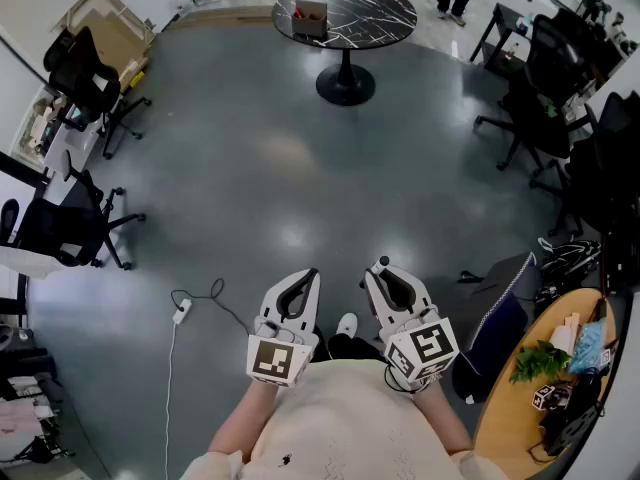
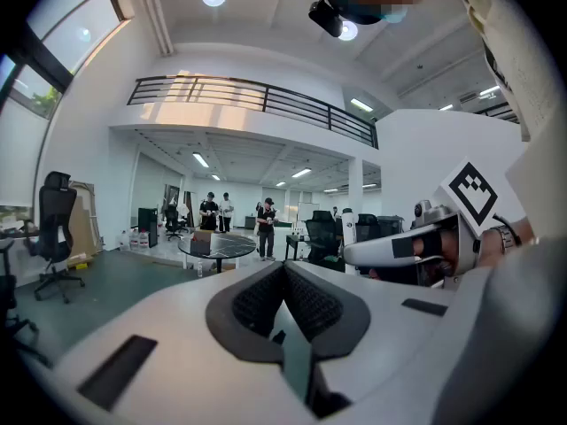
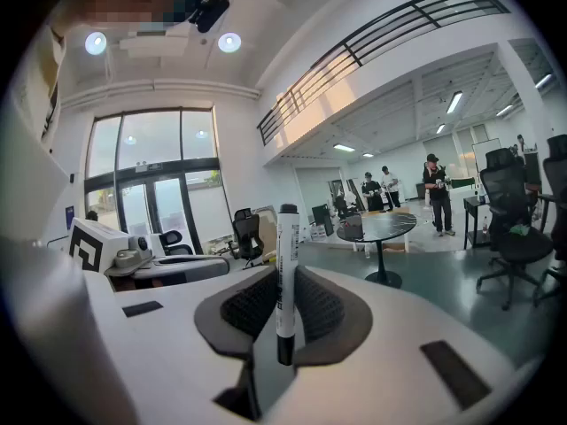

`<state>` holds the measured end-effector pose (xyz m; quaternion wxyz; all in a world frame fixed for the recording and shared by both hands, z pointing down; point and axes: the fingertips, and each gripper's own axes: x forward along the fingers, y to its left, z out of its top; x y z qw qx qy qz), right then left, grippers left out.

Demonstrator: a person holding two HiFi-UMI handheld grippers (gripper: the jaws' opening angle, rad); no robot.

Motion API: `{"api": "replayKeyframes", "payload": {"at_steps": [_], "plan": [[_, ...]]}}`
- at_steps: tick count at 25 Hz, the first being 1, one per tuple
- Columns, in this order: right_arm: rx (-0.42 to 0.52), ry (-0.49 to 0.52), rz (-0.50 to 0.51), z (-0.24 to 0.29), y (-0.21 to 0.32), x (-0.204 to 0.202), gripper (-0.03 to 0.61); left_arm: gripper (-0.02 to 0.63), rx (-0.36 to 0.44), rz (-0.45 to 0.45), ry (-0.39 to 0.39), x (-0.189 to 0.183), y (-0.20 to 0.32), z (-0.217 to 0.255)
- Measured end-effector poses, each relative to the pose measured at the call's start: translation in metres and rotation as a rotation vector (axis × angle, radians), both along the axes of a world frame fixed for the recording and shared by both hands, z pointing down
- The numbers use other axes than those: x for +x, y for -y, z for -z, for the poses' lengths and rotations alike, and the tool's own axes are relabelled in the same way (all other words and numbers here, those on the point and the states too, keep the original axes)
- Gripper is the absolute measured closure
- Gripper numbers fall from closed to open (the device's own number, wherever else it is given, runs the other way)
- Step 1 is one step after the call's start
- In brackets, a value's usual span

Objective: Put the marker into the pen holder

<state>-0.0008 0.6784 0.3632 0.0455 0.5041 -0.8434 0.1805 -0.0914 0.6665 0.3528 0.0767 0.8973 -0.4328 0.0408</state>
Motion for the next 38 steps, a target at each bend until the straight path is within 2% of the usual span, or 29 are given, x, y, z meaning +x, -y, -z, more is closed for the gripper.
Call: {"api": "replayKeyframes", "payload": {"at_steps": [5,12,19,25,30,35,38], "plan": [[-0.014,0.033,-0.020,-0.006,0.023,0.012,0.502,0.606,0.012,-0.002,0.016,0.003,0.028,0.000],[-0.033,0.025,-0.012,-0.013,0.072,-0.002,0.502,0.606,-0.003,0.044,-0.026,-0.019,0.078,-0.002],[-0.063,-0.036,-0.012,-0.015,0.146,-0.019,0.502,0.606,-0.014,0.012,-0.071,-0.028,0.158,-0.005],[-0.042,-0.055,-0.035,0.005,0.210,-0.044,0.502,0.606,0.041,-0.051,-0.083,-0.046,0.229,0.017],[-0.039,-0.060,-0.035,0.010,0.250,-0.051,0.502,0.606,0.024,-0.028,-0.110,-0.056,0.271,0.023],[-0.059,-0.054,0.006,-0.005,0.298,-0.033,0.502,0.606,0.011,-0.006,-0.092,-0.034,0.312,0.010],[-0.048,-0.038,0.034,-0.013,0.342,-0.014,0.502,0.606,0.037,0.001,-0.065,-0.011,0.348,0.008]]}}
